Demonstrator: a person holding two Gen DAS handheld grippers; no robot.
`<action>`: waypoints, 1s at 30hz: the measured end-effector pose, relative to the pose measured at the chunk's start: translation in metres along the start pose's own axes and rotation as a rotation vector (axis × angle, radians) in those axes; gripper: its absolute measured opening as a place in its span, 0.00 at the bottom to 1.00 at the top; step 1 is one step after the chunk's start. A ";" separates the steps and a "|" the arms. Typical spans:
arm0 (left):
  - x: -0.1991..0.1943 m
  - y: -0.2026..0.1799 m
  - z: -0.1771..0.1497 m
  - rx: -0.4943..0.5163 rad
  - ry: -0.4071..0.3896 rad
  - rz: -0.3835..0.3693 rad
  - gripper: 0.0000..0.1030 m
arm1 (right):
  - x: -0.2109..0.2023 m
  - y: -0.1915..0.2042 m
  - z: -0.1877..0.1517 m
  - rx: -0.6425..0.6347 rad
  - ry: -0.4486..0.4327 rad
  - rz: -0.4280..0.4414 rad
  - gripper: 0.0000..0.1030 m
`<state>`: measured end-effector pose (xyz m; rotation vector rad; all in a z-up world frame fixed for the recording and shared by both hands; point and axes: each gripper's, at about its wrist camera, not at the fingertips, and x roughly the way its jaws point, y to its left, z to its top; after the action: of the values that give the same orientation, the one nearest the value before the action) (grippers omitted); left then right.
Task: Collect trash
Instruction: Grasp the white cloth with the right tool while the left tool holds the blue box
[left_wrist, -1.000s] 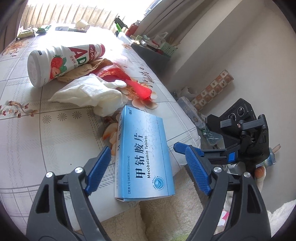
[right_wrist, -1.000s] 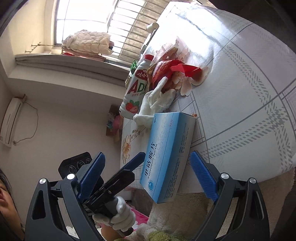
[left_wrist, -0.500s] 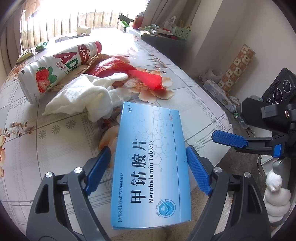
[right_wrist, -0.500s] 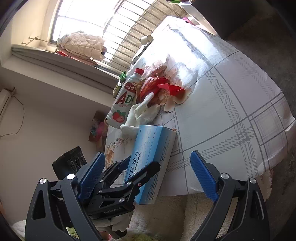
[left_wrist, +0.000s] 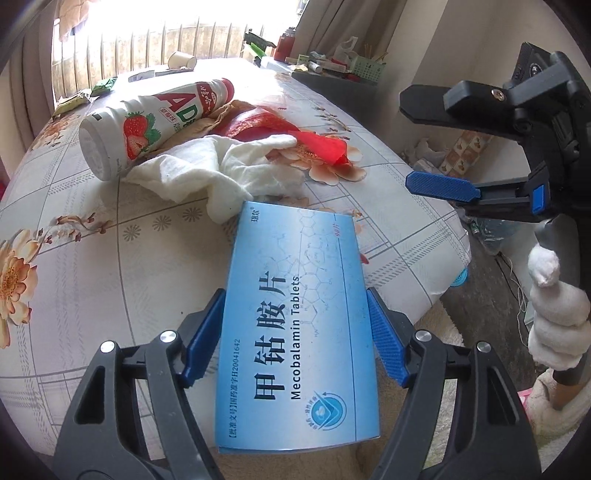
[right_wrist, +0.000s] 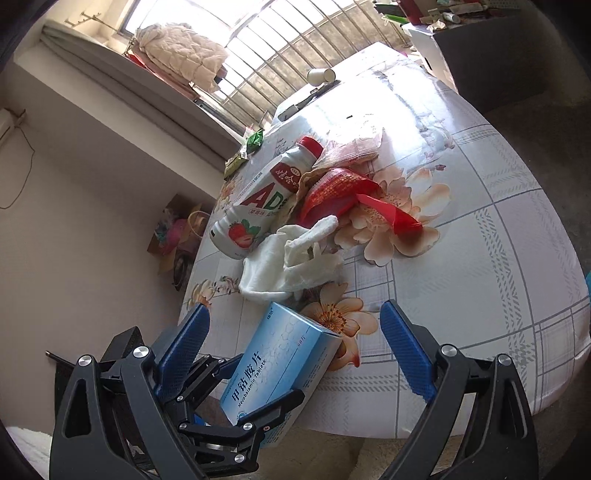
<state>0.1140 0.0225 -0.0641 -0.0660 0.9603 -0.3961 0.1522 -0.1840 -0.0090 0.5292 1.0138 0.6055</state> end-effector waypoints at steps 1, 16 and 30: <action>-0.004 0.004 -0.004 -0.009 -0.001 0.009 0.68 | 0.006 0.006 0.005 -0.028 0.008 -0.011 0.88; -0.031 0.042 -0.025 -0.065 -0.018 0.117 0.67 | 0.106 0.055 0.032 -0.285 0.122 -0.255 0.77; -0.023 0.048 -0.011 -0.106 -0.026 0.116 0.67 | 0.034 -0.012 -0.007 -0.112 0.085 -0.295 0.23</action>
<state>0.1077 0.0764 -0.0634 -0.1112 0.9542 -0.2372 0.1620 -0.1683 -0.0412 0.2497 1.1064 0.4212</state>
